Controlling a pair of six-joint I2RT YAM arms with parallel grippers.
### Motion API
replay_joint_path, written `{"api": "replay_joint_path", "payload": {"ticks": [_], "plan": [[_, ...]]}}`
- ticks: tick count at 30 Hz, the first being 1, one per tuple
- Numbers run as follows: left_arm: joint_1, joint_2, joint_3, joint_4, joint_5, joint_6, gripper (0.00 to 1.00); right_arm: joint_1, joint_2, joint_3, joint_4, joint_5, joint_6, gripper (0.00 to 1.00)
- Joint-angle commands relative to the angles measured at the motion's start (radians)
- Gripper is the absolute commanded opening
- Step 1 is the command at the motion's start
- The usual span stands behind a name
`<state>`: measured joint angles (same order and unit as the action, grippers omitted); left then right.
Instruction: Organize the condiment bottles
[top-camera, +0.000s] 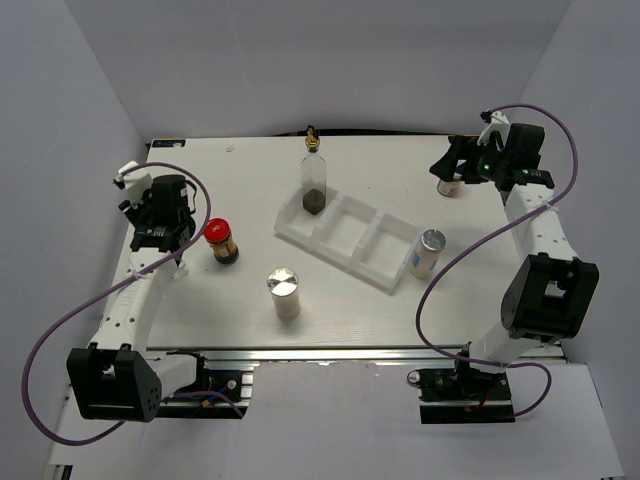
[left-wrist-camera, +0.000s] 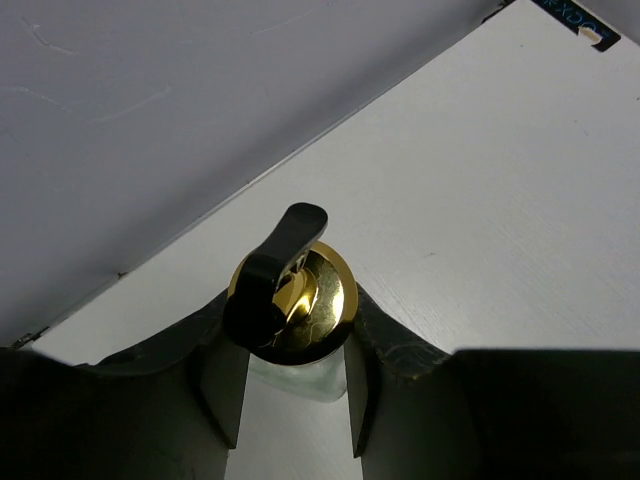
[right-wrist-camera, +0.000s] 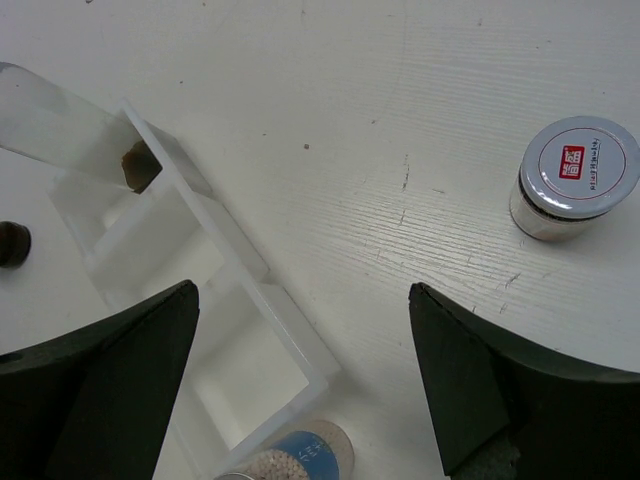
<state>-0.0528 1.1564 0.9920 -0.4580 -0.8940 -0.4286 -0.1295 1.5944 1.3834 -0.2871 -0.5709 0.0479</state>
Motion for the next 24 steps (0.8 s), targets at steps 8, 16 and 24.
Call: {"api": "replay_joint_path", "payload": {"ticks": [8, 16, 24], "plan": [[0.007, -0.029, 0.102, 0.018, -0.046, 0.077, 0.0, -0.01, -0.047, -0.015, 0.029, 0.006, -0.006, 0.89], [0.007, -0.038, 0.252, 0.198, 0.165, 0.163, 0.0, -0.013, -0.07, -0.024, 0.034, 0.023, -0.003, 0.89], [-0.024, 0.101, 0.451, 0.234, 0.391, 0.191, 0.0, -0.016, -0.096, -0.029, 0.031, 0.043, -0.013, 0.89]]}}
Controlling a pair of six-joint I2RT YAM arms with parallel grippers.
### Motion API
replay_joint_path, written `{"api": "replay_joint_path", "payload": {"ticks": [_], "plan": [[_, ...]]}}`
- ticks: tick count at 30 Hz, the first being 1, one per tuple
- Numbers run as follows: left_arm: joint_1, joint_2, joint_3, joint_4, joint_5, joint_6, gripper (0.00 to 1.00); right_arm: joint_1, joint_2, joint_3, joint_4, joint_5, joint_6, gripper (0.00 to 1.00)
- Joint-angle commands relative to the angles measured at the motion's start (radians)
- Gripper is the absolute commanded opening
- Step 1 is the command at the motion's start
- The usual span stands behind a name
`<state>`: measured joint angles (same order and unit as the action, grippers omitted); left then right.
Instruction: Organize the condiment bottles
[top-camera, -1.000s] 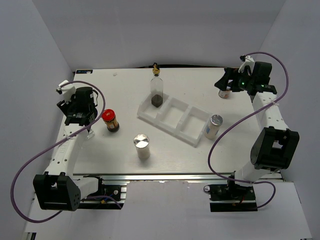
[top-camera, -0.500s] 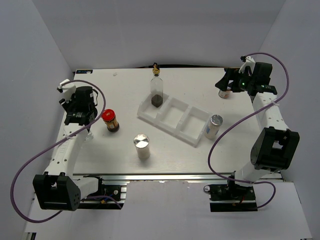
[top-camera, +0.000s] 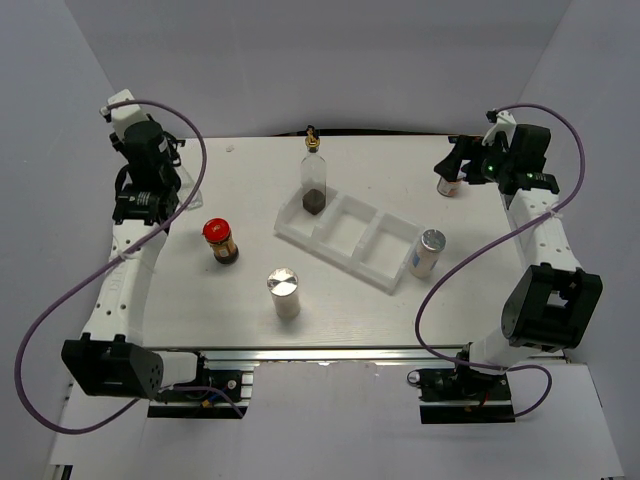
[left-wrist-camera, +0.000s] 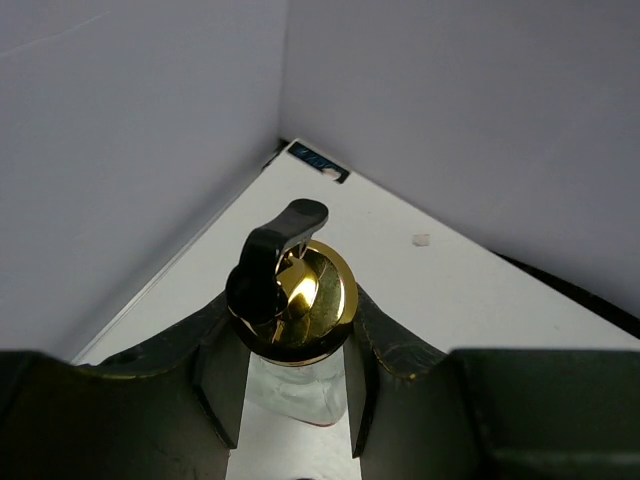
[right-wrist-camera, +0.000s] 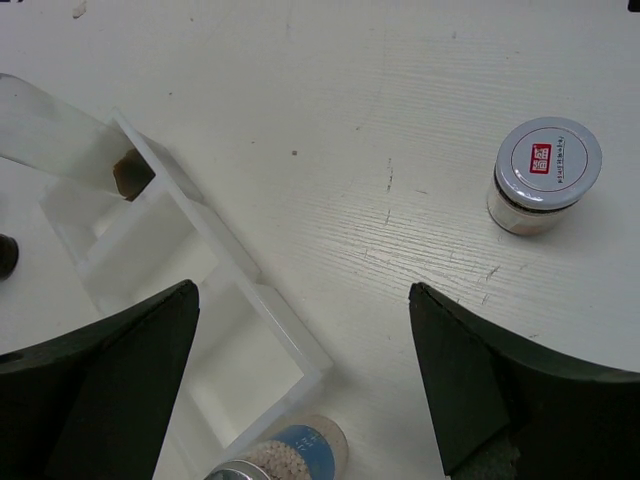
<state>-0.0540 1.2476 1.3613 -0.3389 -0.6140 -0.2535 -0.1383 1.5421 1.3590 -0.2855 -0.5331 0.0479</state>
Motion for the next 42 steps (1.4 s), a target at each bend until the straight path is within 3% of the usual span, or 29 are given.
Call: {"api": "replay_joint_path", "payload": {"ticks": [1, 9, 19, 31, 42], "plan": [[-0.033, 0.018, 0.09, 0.147, 0.117, 0.016, 0.0, -0.007, -0.042, -0.008, 0.029, 0.005, -0.011, 0.89], [-0.273, 0.119, 0.182, 0.17, 0.021, 0.076, 0.0, -0.009, -0.028, 0.0, 0.032, -0.004, 0.009, 0.89], [-0.443, 0.133, 0.098, 0.238, -0.032, 0.025, 0.0, -0.014, -0.01, 0.009, 0.025, -0.013, 0.013, 0.89], [-0.477, 0.2, 0.07, 0.333, 0.4, 0.181, 0.0, -0.017, -0.014, 0.003, 0.022, -0.027, -0.005, 0.89], [-0.477, 0.26, 0.055, 0.423, 0.496, 0.25, 0.0, -0.018, -0.022, -0.006, 0.028, -0.033, -0.016, 0.9]]}}
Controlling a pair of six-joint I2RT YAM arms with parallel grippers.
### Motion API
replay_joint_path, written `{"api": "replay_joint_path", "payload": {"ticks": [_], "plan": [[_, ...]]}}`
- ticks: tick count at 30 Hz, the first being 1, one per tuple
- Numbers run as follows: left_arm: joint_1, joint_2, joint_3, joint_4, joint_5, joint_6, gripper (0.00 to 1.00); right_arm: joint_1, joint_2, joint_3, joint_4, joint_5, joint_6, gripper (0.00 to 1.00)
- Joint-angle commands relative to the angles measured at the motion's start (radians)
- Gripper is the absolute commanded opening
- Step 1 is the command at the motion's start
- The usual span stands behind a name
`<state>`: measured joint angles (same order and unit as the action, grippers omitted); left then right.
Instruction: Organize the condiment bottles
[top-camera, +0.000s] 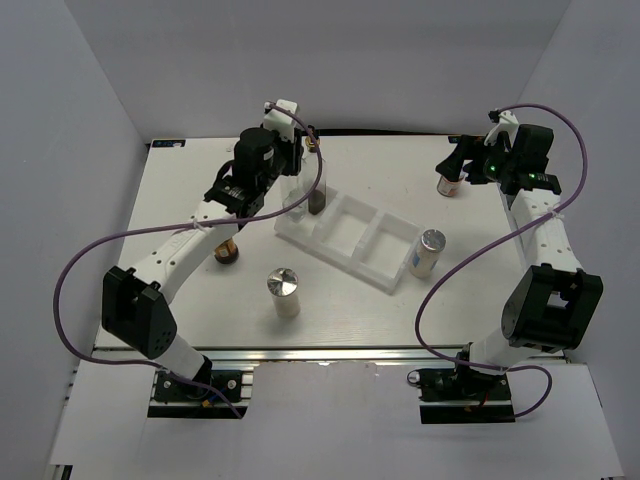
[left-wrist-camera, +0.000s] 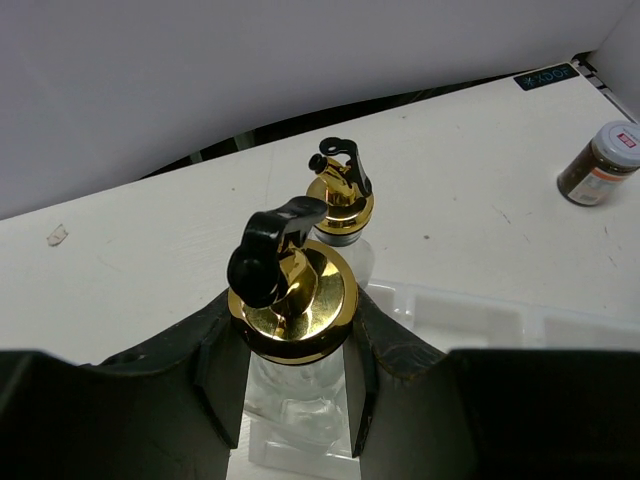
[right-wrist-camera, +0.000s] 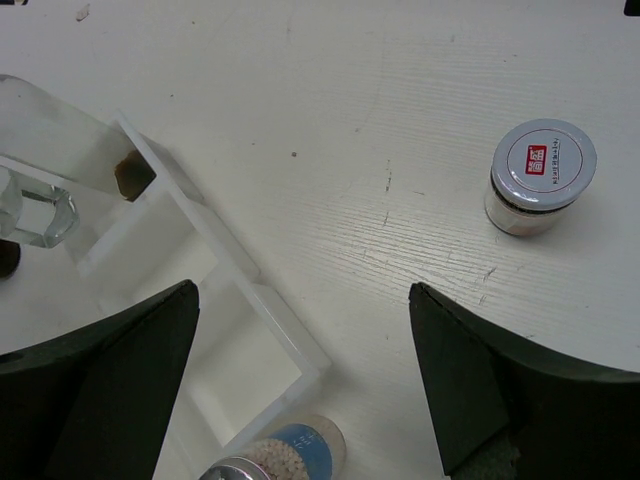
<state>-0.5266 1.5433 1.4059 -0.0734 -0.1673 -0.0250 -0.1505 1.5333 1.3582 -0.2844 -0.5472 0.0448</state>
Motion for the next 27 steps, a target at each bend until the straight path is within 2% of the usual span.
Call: {"api": "replay_joint_path", "payload": {"ticks": [1, 11, 20, 27], "plan": [[-0.004, -0.029, 0.007, 0.162, 0.046, 0.051, 0.0, -0.006, -0.012, -0.005, 0.027, -0.017, -0.014, 0.89], [-0.004, -0.005, -0.056, 0.247, 0.054, 0.062, 0.0, -0.008, -0.012, -0.004, 0.022, -0.005, -0.019, 0.89], [-0.003, 0.009, -0.153, 0.398, 0.035, 0.048, 0.0, -0.009, -0.004, -0.004, 0.024, -0.014, -0.014, 0.89], [-0.003, 0.021, -0.183, 0.402, 0.026, 0.046, 0.0, -0.009, 0.007, 0.002, 0.019, -0.014, -0.008, 0.89]]}}
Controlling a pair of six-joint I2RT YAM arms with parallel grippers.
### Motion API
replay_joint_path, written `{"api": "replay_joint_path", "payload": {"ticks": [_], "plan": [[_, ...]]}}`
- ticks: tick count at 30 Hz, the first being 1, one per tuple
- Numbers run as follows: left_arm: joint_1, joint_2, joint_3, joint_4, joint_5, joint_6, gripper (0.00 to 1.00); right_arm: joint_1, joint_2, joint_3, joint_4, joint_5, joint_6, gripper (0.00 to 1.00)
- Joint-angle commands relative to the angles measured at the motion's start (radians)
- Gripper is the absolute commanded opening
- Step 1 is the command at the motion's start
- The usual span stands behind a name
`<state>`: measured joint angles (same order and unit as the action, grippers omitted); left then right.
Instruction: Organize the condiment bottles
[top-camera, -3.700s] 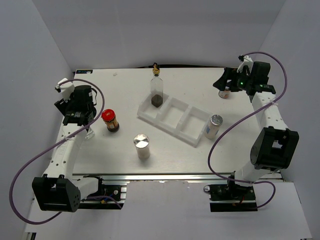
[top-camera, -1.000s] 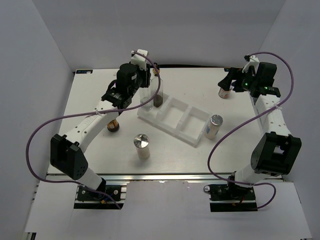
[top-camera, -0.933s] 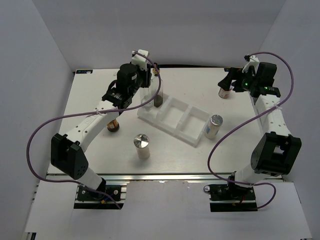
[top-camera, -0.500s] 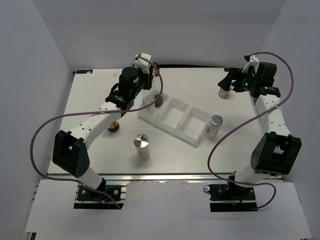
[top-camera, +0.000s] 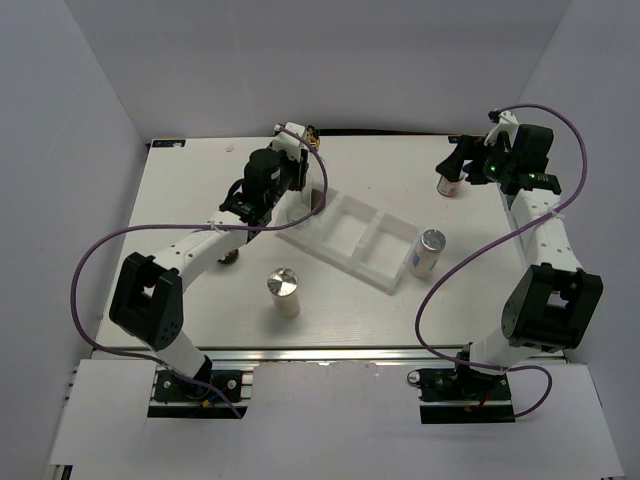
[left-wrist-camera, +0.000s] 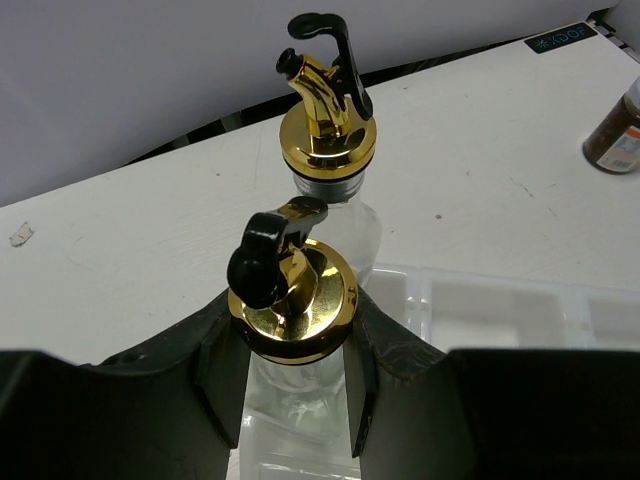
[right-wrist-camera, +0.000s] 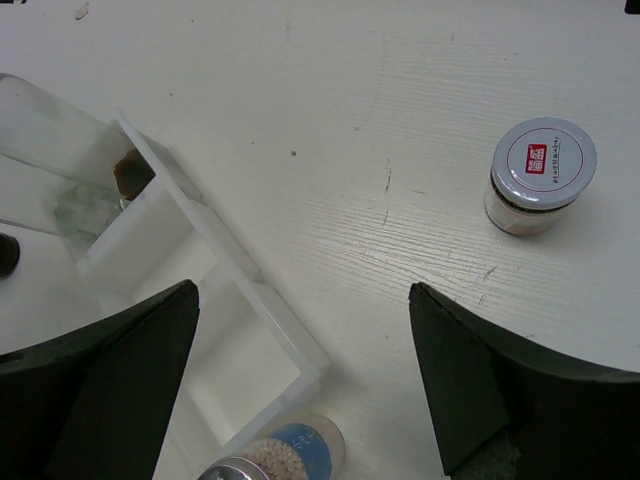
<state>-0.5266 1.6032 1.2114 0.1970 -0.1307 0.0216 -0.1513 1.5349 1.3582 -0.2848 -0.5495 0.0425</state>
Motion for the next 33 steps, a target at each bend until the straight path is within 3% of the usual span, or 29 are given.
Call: {"api": "replay_joint_path", "payload": {"ticks": [1, 3, 5, 7, 10, 14, 16, 17, 33], "plan": [[-0.003, -0.04, 0.01, 0.125, -0.015, -0.005, 0.07, -0.008, 0.007, 0.005, 0.016, -0.009, -0.004, 0.89], [-0.001, -0.04, 0.005, 0.113, -0.012, -0.008, 0.34, -0.008, 0.01, 0.009, 0.012, -0.007, -0.003, 0.89], [-0.003, -0.04, -0.001, 0.101, 0.009, -0.008, 0.49, -0.008, 0.011, 0.013, 0.007, -0.004, -0.003, 0.89], [-0.001, -0.038, -0.003, 0.088, 0.019, -0.008, 0.57, -0.01, 0.014, 0.016, 0.004, -0.003, -0.003, 0.89], [-0.003, -0.038, -0.01, 0.07, 0.02, -0.009, 0.61, -0.01, 0.011, 0.016, 0.003, -0.004, 0.0, 0.89], [-0.003, -0.052, -0.015, 0.047, -0.001, -0.011, 0.77, -0.01, 0.01, 0.015, 0.003, -0.006, 0.003, 0.89], [-0.003, -0.069, -0.01, 0.03, -0.01, -0.049, 0.95, -0.01, 0.008, 0.016, -0.001, -0.009, 0.003, 0.89], [-0.003, -0.078, -0.009, 0.009, -0.01, -0.051, 0.98, -0.01, 0.007, 0.016, 0.001, -0.01, 0.003, 0.89], [-0.003, -0.344, -0.088, -0.31, -0.141, -0.287, 0.98, 0.007, -0.051, 0.01, -0.03, -0.06, -0.012, 0.89]]}}
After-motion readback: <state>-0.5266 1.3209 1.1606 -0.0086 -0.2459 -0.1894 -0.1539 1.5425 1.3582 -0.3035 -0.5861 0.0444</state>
